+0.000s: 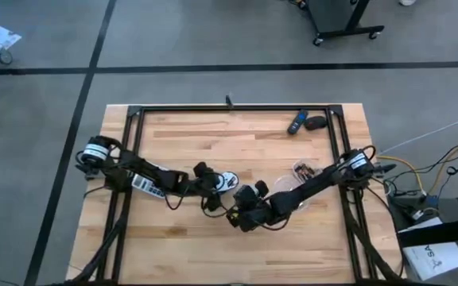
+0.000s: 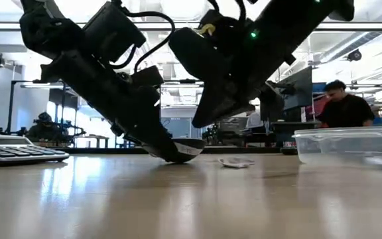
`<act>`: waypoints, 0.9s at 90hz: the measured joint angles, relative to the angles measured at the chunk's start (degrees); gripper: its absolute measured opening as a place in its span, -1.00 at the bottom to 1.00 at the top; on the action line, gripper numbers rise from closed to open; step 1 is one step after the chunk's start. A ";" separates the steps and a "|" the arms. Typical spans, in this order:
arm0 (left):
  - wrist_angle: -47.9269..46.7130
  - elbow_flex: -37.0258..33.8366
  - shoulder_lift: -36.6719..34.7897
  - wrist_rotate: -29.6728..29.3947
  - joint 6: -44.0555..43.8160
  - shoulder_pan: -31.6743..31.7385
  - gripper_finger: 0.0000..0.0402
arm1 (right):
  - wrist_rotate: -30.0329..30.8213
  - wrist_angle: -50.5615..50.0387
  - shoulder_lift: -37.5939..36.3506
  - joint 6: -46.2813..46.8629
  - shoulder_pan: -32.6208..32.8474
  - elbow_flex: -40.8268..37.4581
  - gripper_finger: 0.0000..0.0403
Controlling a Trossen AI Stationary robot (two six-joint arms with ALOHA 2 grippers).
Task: Insert battery
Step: Close the black/white mouse battery compartment
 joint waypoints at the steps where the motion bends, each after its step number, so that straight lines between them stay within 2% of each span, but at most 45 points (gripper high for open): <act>1: 0.17 0.00 -0.01 0.21 -1.05 0.00 0.49 | -0.04 -0.44 0.00 0.49 -0.12 0.14 -1.00; 10: 1.93 0.00 -0.02 0.46 -6.03 -0.05 0.49 | -1.89 -5.58 0.02 5.47 -1.04 2.17 -0.93; 35: 1.89 0.02 -0.02 0.12 -6.33 0.01 0.49 | -7.44 -10.62 0.00 13.18 -2.05 4.70 -0.40; 46: 0.26 0.02 -0.02 0.10 -6.27 0.02 0.49 | -7.50 -10.80 0.00 15.08 -2.50 4.46 -0.25; 60: -1.12 0.02 -0.02 -0.08 -6.08 0.48 0.49 | -9.17 -11.04 0.02 13.66 -3.92 4.44 -0.20; 81: -1.75 0.02 -0.02 0.13 -5.97 0.52 0.50 | -9.57 -13.04 0.02 11.19 -3.91 4.42 -0.27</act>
